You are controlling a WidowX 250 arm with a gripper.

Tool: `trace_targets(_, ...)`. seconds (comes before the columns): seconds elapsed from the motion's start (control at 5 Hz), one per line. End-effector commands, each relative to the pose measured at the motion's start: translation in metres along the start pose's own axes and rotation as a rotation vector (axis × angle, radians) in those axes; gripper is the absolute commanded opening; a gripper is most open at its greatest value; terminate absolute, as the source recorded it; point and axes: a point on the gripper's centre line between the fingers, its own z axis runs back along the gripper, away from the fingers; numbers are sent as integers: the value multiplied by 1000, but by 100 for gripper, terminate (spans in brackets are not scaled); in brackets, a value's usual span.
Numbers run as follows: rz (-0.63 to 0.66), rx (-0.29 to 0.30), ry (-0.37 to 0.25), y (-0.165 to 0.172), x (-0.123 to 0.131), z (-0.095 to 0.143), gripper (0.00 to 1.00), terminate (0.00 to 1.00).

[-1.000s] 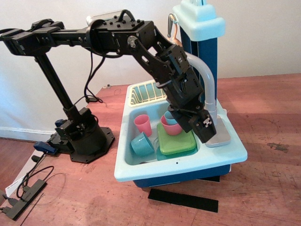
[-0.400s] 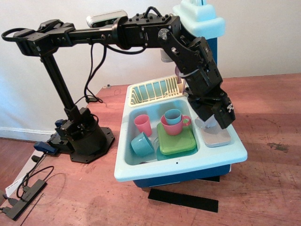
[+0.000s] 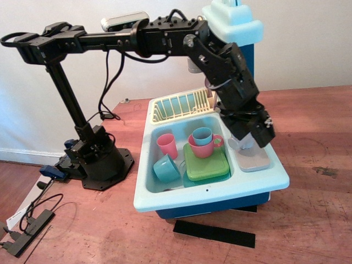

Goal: Turn lever vertical to front

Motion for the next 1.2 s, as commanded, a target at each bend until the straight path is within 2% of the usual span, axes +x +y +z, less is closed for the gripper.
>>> trace_targets(0.0,17,-9,-20,22,6,2,100,0)
trace_targets(0.4,60,11,1,56,-12,-6,100,0)
trace_targets(0.6,54,51,37,63,-13,-16,100,0)
trace_targets(0.8,77,25,56,70,-28,-30,100,0)
trace_targets(1.0,136,35,64,97,-54,-11,100,0)
